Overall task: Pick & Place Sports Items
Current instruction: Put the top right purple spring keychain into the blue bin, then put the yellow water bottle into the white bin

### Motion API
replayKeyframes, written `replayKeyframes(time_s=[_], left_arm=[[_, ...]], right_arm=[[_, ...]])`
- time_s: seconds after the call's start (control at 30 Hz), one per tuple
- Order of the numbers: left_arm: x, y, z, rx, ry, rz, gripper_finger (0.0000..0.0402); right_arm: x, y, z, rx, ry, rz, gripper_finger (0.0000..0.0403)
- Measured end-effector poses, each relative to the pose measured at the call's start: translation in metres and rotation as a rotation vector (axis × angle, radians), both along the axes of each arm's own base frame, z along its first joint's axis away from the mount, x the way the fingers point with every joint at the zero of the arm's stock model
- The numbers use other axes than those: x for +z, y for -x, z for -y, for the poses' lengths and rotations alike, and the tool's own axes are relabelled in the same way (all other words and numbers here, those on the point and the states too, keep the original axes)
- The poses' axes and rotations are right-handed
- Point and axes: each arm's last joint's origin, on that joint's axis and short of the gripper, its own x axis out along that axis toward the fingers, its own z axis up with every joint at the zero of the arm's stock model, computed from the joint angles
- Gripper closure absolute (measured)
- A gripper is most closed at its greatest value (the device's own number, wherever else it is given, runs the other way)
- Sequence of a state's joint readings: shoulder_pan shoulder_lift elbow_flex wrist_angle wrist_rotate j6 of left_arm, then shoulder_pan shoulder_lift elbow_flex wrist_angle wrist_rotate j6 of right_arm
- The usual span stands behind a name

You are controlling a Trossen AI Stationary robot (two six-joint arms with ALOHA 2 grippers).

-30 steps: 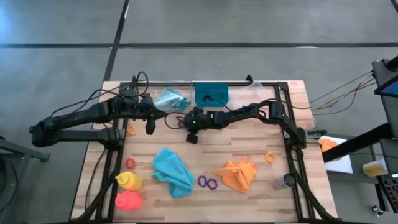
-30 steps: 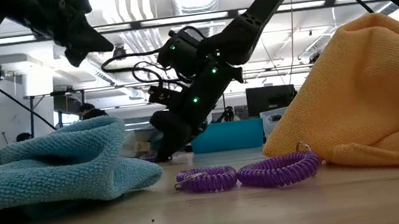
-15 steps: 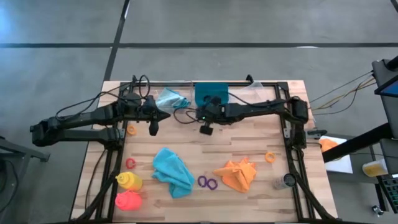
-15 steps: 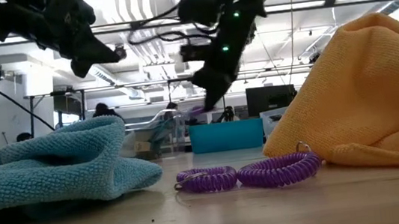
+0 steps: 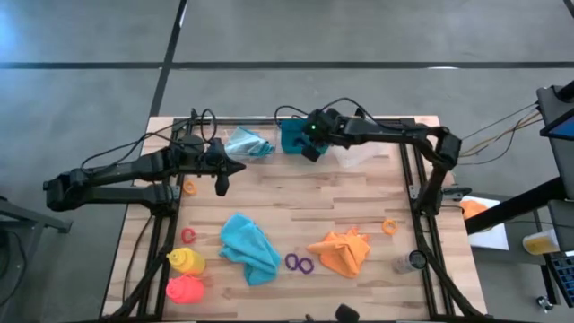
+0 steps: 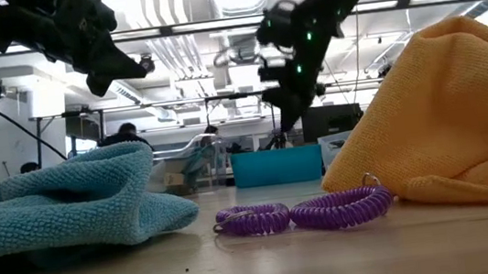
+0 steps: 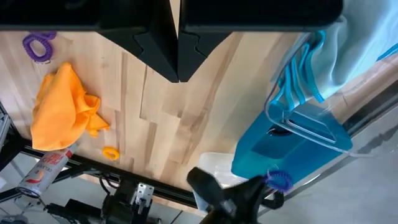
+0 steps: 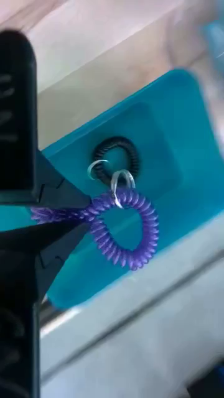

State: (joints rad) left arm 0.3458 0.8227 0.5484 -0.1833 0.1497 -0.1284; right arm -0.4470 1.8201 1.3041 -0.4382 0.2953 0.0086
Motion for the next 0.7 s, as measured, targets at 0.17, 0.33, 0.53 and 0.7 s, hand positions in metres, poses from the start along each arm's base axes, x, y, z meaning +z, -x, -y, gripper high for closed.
replayKeyframes(time_s=[0.17, 0.33, 0.53, 0.7], left_arm=[[0.000, 0.000, 0.000, 0.000, 0.000, -0.001, 0.0393], [0.000, 0.000, 0.000, 0.001, 0.000, -0.001, 0.0393], [0.010, 0.002, 0.001, -0.034, -0.053, -0.055, 0.0393], [0.052, 0.011, 0.014, -0.094, -0.180, -0.207, 0.0393]], right_arm=[[-0.001, -0.001, 0.007, 0.045, -0.028, 0.018, 0.0278], [0.003, -0.003, 0.006, 0.084, 0.012, 0.027, 0.0193], [0.017, -0.002, 0.000, 0.137, 0.048, 0.046, 0.0114], [0.028, -0.003, -0.016, 0.221, 0.001, 0.092, 0.0079]])
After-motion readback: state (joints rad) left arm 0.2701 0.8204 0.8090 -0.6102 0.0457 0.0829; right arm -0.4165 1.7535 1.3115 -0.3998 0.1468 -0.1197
